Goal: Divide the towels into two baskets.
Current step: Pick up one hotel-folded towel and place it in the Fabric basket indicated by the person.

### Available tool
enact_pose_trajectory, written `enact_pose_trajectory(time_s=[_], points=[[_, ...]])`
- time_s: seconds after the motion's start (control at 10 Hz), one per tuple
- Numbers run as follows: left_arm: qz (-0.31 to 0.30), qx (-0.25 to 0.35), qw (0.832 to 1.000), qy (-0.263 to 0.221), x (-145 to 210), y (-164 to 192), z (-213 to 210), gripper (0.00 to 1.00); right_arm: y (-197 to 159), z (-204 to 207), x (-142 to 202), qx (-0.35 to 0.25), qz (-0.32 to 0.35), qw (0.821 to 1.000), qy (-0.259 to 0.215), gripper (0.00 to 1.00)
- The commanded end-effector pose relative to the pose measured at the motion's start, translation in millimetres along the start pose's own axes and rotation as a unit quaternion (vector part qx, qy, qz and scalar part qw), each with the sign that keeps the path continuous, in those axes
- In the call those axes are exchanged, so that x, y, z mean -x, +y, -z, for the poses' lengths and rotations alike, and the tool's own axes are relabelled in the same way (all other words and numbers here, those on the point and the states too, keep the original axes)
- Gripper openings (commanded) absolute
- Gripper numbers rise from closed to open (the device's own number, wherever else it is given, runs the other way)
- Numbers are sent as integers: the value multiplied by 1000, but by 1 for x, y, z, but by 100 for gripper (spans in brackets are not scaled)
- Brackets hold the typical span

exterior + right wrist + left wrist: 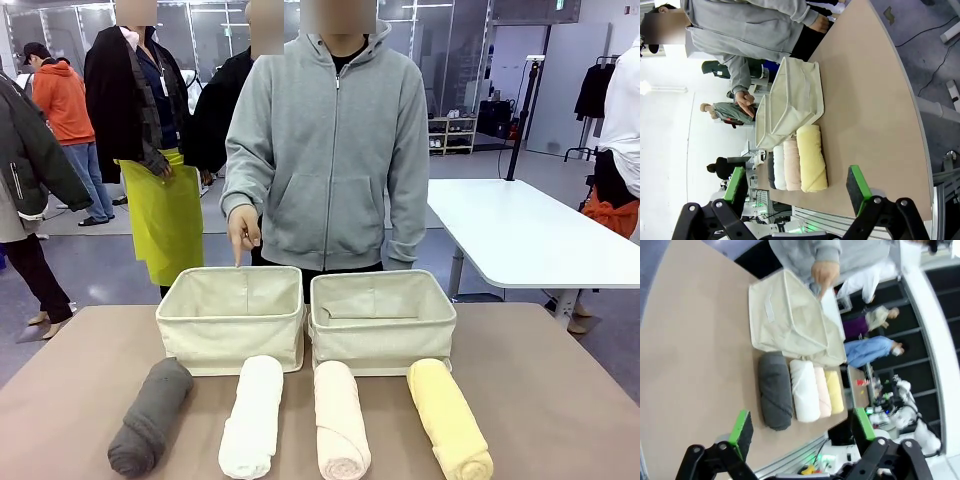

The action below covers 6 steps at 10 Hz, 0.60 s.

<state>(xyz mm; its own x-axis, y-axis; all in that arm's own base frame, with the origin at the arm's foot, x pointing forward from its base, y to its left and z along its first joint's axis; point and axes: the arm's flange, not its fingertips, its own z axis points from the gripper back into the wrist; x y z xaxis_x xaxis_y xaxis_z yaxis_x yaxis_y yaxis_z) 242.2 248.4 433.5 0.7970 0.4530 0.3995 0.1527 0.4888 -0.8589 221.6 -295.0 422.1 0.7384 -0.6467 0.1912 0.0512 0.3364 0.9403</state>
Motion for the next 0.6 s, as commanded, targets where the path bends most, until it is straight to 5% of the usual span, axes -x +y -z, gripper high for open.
enact_pose_trajectory(time_s=[0.0, 0.5], points=[[64, -64, 991, 97, 1, -65, 35, 100, 1, -2, 2, -8, -1, 1000, -7, 100], [182, -224, 915, 282, 50, -115, 172, 100, 1, -2, 2, -8, -1, 1000, -7, 100]])
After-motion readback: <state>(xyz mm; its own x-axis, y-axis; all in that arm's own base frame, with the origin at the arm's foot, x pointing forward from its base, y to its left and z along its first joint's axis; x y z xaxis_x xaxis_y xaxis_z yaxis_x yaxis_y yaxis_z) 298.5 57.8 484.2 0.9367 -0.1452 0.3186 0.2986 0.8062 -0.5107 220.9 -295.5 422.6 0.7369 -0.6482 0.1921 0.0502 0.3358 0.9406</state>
